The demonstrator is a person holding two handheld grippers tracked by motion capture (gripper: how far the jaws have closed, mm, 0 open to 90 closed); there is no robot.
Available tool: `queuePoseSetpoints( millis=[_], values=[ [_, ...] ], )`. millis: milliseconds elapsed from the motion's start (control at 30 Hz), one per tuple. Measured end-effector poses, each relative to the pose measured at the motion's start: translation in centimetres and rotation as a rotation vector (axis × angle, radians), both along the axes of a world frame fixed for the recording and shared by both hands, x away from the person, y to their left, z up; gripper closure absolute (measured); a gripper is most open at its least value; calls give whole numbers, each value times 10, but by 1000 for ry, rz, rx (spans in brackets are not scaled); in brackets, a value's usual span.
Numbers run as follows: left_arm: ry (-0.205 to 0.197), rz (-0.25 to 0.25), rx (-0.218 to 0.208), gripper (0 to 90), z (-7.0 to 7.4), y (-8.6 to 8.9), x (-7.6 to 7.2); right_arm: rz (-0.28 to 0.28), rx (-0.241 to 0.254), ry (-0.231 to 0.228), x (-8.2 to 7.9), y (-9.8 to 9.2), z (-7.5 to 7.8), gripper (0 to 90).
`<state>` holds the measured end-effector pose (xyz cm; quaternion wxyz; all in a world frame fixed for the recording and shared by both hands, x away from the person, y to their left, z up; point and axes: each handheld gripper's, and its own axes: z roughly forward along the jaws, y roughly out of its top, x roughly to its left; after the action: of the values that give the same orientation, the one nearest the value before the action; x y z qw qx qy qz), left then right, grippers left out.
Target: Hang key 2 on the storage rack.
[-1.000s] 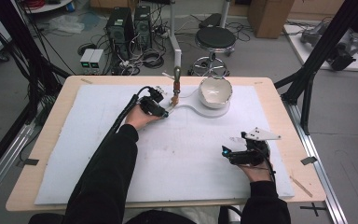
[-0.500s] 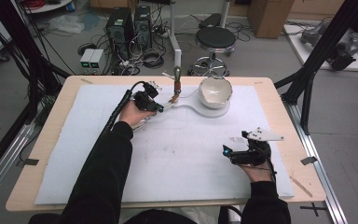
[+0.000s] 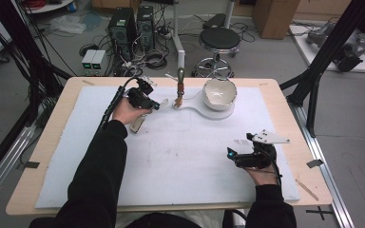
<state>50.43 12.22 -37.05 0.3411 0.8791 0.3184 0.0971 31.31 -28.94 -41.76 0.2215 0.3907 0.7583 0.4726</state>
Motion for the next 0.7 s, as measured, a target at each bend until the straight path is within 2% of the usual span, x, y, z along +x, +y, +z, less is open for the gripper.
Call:
queuePoseSetpoints(
  millis=[67,100,167,333,400,533,567,600,700],
  values=[
    [-8,4,-9,867,6,5,-1,1,-1,-5,0,0,0,12],
    [-3,7,-30,867,9,8,-2,1,-2,-5,0,0,0,12],
    [-14,14,-28,867,14,12,-3,1,0,-1,0,0,0,12],
    [-54,53,-85,867,29,24,-6,3,-3,-1,0,1,0,12],
    [-90,79,-118,867,36,30,-6,3,-2,0,-1,1,0,11],
    [-155,159,-137,867,48,39,-4,3,-9,-4,0,1,0,11],
    [-164,176,-154,867,51,41,-2,1,-9,-5,0,1,0,11],
    [-171,191,-189,867,55,44,0,0,-7,-5,0,1,0,11],
    [-180,210,-259,867,63,47,4,-1,-10,-4,0,1,0,11]
  ],
)
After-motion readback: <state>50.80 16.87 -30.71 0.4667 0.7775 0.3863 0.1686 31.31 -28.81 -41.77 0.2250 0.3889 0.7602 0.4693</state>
